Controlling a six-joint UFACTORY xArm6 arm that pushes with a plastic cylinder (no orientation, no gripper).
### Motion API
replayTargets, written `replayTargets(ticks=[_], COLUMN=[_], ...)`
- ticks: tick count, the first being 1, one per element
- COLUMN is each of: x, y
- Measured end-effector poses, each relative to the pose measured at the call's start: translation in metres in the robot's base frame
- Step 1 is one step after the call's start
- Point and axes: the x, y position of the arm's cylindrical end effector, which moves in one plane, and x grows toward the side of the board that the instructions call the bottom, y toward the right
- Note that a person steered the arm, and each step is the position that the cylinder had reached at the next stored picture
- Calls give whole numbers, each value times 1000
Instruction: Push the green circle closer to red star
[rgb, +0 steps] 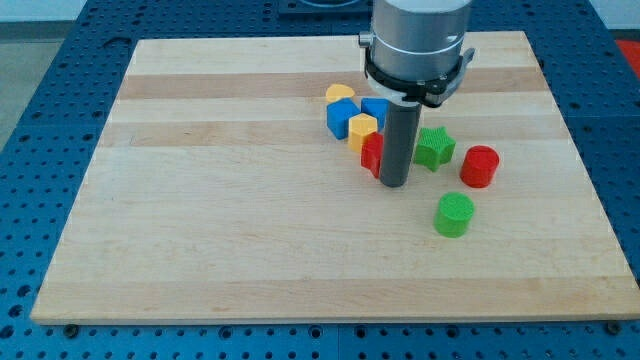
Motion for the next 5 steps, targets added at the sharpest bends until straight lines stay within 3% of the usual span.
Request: replayTargets(ticks=[1,2,4,5], x=[42,153,149,82], y=[0,-6,22,63])
